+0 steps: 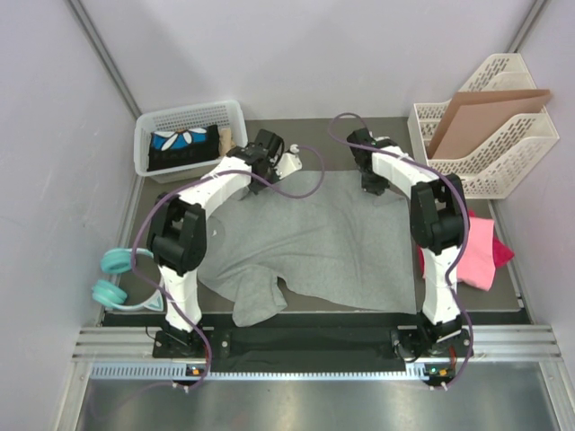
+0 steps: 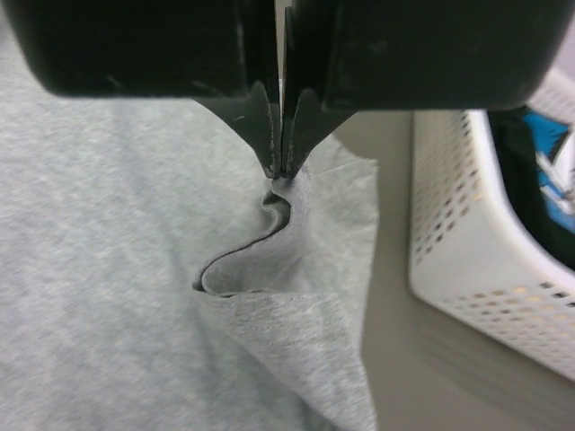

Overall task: Fold and stack the t-shirts
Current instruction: Flatten the tshirt out

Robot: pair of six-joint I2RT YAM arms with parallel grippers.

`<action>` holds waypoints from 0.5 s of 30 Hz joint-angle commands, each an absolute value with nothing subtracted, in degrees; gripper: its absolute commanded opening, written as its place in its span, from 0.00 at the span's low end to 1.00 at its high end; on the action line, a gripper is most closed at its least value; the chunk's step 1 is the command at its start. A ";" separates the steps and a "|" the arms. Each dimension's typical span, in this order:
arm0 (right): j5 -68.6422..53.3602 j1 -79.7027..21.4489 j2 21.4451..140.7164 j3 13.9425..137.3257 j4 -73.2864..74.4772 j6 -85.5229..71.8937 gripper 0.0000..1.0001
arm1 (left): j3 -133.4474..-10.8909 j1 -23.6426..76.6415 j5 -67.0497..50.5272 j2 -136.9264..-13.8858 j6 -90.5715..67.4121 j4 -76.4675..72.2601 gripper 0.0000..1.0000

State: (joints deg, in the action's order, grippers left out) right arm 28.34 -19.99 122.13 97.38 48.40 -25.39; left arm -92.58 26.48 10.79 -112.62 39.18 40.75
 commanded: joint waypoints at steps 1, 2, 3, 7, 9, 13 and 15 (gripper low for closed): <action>31.02 -19.51 118.74 101.69 50.62 -24.43 0.04 | -92.99 24.44 15.29 -108.46 43.94 38.76 0.00; 31.11 -19.42 118.74 101.69 50.89 -24.35 0.04 | -92.81 23.91 15.21 -108.11 44.38 38.59 0.00; 31.29 -19.34 118.65 101.69 50.98 -24.26 0.04 | -92.64 22.78 15.21 -108.02 45.08 38.85 0.00; 30.24 -19.42 118.74 100.72 50.54 -24.00 0.14 | -91.85 20.83 15.21 -107.23 45.70 38.67 0.00; 29.01 -19.51 118.91 100.11 50.01 -23.91 0.42 | -91.32 20.74 15.21 -106.79 45.97 38.67 0.00; 28.48 -19.86 120.32 99.75 49.48 -23.65 0.48 | -91.14 20.83 14.76 -106.44 45.88 38.67 0.00; 28.48 -20.04 120.58 99.84 49.22 -23.47 0.49 | -91.06 20.83 14.68 -106.44 45.97 38.76 0.00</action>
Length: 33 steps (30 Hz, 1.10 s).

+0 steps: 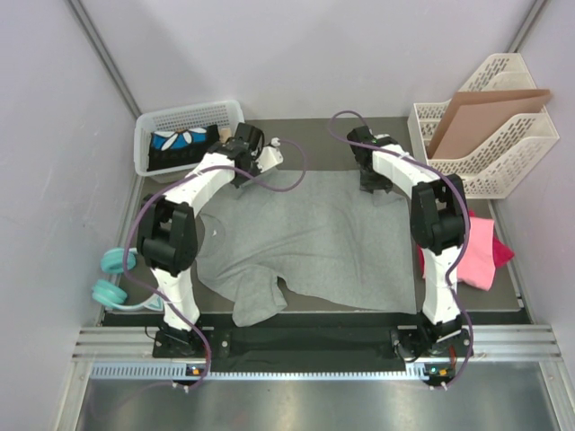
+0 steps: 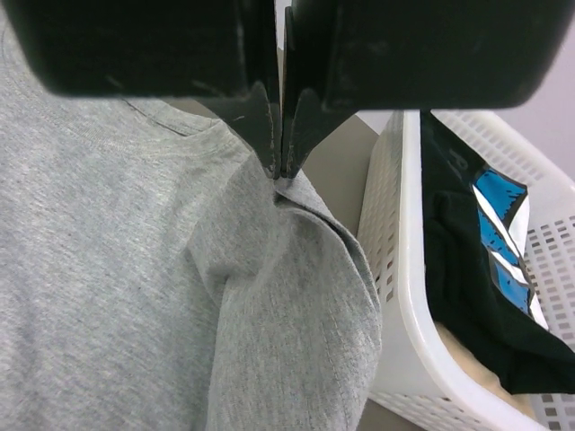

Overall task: Fold and stack the t-shirts
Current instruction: Flatten the tshirt out, then fold the tshirt

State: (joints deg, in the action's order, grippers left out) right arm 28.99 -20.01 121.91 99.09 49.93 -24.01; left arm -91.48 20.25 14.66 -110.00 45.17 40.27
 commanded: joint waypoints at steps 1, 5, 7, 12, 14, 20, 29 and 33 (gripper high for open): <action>28.22 -20.13 121.02 100.19 49.13 -23.47 0.48 | -90.97 20.83 14.59 -106.44 45.97 38.67 0.00; 28.04 -20.48 123.04 102.39 49.74 -23.47 0.48 | -90.44 20.83 14.77 -106.26 46.05 38.58 0.00; 28.04 -21.18 124.09 103.18 49.75 -23.38 0.47 | -90.26 20.83 14.59 -106.00 46.05 38.23 0.00; 28.91 -21.18 126.38 104.50 49.75 -23.55 0.42 | -90.18 20.92 14.06 -105.91 45.70 38.32 0.00; 29.27 -21.09 127.17 104.68 49.57 -23.29 0.40 | -89.74 20.92 13.97 -105.82 45.70 38.41 0.00; 29.27 -20.30 128.50 104.94 49.48 -23.38 0.30 | -89.74 20.83 13.98 -105.47 45.79 38.50 0.00; 32.25 -20.30 124.81 105.38 50.45 -22.77 0.00 | -89.56 20.83 14.15 -104.94 45.70 38.85 0.00; 33.39 -20.22 123.40 105.47 50.98 -22.06 0.00 | -89.30 20.83 15.38 -104.24 46.67 38.76 0.00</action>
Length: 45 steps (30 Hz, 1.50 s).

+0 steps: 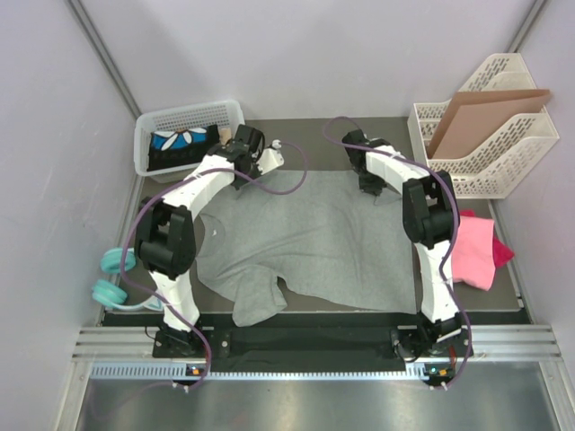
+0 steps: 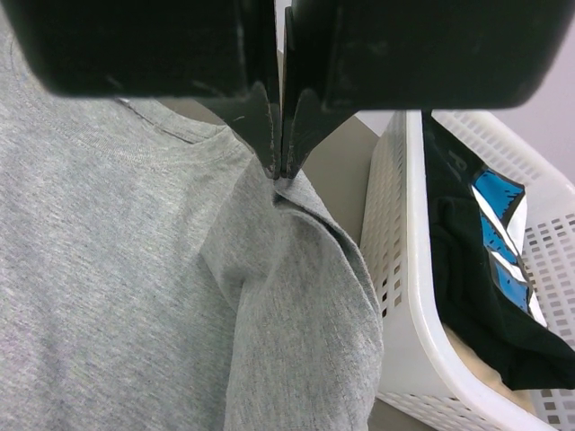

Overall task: Fold and stack the t-shirts
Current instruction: Fold the tshirt

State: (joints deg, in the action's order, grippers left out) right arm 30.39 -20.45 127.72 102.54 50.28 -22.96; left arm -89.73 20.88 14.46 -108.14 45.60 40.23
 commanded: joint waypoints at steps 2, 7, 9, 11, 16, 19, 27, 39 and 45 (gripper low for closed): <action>34.01 -20.21 123.22 105.82 52.29 -22.24 0.00 | -88.95 20.83 15.99 -103.45 47.89 38.58 0.00; 37.17 -20.30 119.89 104.16 55.19 -22.24 0.00 | -86.49 19.87 18.19 -100.82 51.85 36.48 0.00; 38.05 -20.30 118.57 102.75 55.98 -21.80 0.00 | -86.13 18.81 18.28 -100.55 53.17 36.74 0.00; 39.90 -20.21 116.73 101.70 57.04 -21.45 0.00 | -86.13 17.67 18.28 -100.37 54.13 36.74 0.00; 42.01 -19.86 114.52 98.96 58.88 -21.79 0.00 | -86.05 16.35 18.28 -99.76 55.19 36.91 0.00; 42.71 -19.78 114.87 98.18 60.64 -22.85 0.00 | -85.26 16.26 17.93 -98.79 55.46 37.00 0.00; 46.30 -20.21 114.96 94.58 63.10 -24.87 0.02 | -83.94 16.52 16.18 -96.51 55.37 38.84 0.00; 47.37 -21.97 112.68 91.14 63.02 -25.40 0.02 | -76.73 17.05 17.58 -91.06 57.83 36.48 0.01; 47.29 -23.20 110.83 90.62 63.89 -25.58 0.02 | -74.63 17.14 17.75 -88.16 58.18 38.76 0.01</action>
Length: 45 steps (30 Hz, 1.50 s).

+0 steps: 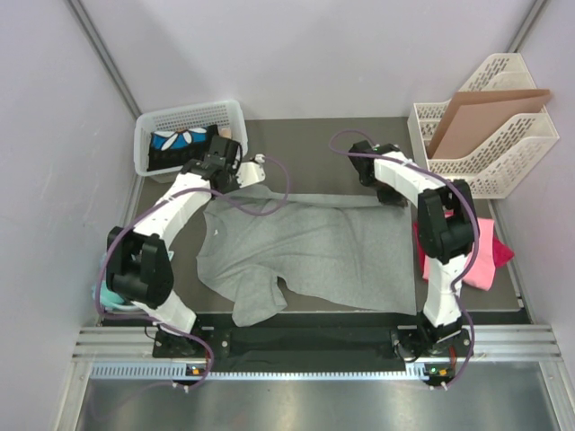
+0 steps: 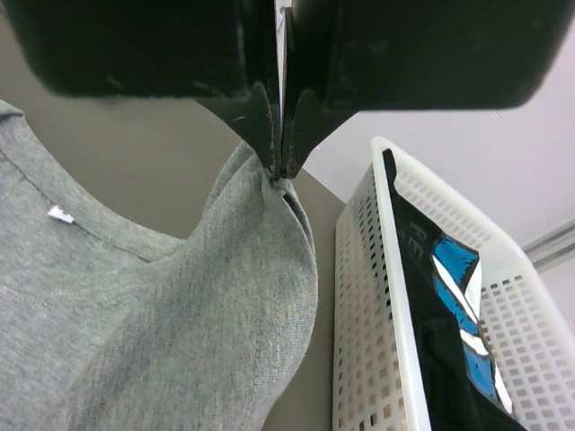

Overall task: Fold and stack the t-shirts
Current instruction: Fold the tshirt

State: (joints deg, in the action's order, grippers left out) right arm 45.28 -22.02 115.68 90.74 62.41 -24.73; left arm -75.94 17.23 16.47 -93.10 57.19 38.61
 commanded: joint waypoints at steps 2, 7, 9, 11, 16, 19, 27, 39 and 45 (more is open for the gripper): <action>47.20 -23.64 109.96 89.31 64.16 -25.84 0.03 | -73.39 17.23 17.93 -87.02 58.53 39.98 0.01; 44.83 -25.31 107.32 83.77 63.99 -27.07 0.06 | -67.51 18.10 18.02 -81.48 57.75 43.24 0.03; 42.29 -25.92 105.74 80.17 63.02 -27.07 0.10 | -64.97 18.63 16.71 -78.94 57.04 46.91 0.05; 41.14 -26.10 104.51 77.36 62.84 -27.77 0.17 | -62.85 19.51 16.35 -77.18 55.55 48.77 0.12; 36.92 -26.28 103.09 74.88 61.44 -27.86 0.55 | -56.61 19.86 14.68 -71.90 54.23 51.60 0.74; 36.21 -26.10 103.88 77.51 62.48 -27.86 0.69 | -55.98 19.86 15.46 -70.75 54.49 51.33 0.84; 31.83 -23.65 107.39 89.03 59.16 -28.39 0.65 | -64.85 19.78 16.17 -76.10 53.71 40.01 0.85; 25.14 -21.36 115.40 87.02 52.65 -28.57 0.41 | -79.80 19.60 13.19 -103.53 40.44 35.77 0.75; 24.17 -19.95 116.80 86.31 50.80 -27.69 0.37 | -84.88 17.23 11.08 -109.77 38.59 36.47 0.74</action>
State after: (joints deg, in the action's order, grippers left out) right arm 25.10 -21.45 116.55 85.84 53.98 -28.08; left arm -78.35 19.20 13.15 -107.53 41.93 36.56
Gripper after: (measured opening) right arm 0.375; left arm 0.747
